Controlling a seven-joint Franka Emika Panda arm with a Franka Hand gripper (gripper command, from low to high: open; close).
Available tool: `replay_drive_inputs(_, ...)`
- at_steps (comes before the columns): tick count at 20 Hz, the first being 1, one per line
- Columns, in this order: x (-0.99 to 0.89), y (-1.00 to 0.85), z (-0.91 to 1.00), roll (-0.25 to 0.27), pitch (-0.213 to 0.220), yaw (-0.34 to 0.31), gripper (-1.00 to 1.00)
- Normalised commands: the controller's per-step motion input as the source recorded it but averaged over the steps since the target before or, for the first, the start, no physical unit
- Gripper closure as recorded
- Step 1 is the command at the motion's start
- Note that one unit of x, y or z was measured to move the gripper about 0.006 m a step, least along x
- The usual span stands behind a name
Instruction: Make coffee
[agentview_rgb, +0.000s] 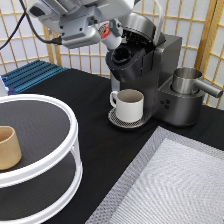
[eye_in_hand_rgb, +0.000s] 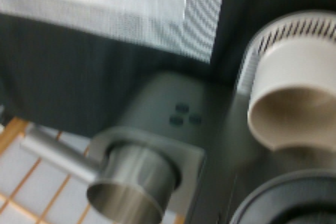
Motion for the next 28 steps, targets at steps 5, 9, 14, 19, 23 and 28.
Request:
replay_drive_inputs(5, 0.04, 0.35, -0.02, 0.089, 0.037, -0.026, 1.00)
replay_drive_inputs(9, -0.13, 0.37, -0.13, 0.036, 0.039, 0.000, 1.00)
replay_drive_inputs(14, -0.14, 0.31, -0.13, 0.023, 0.056, 0.000, 1.00)
replay_drive_inputs(19, -0.31, 0.16, -0.23, 0.013, 0.043, 0.001, 1.00)
replay_drive_inputs(23, -0.32, 0.21, -0.19, 0.000, 0.018, 0.000, 1.00)
replay_drive_inputs(28, -0.13, 0.31, 0.05, 0.000, 0.019, 0.000, 1.00)
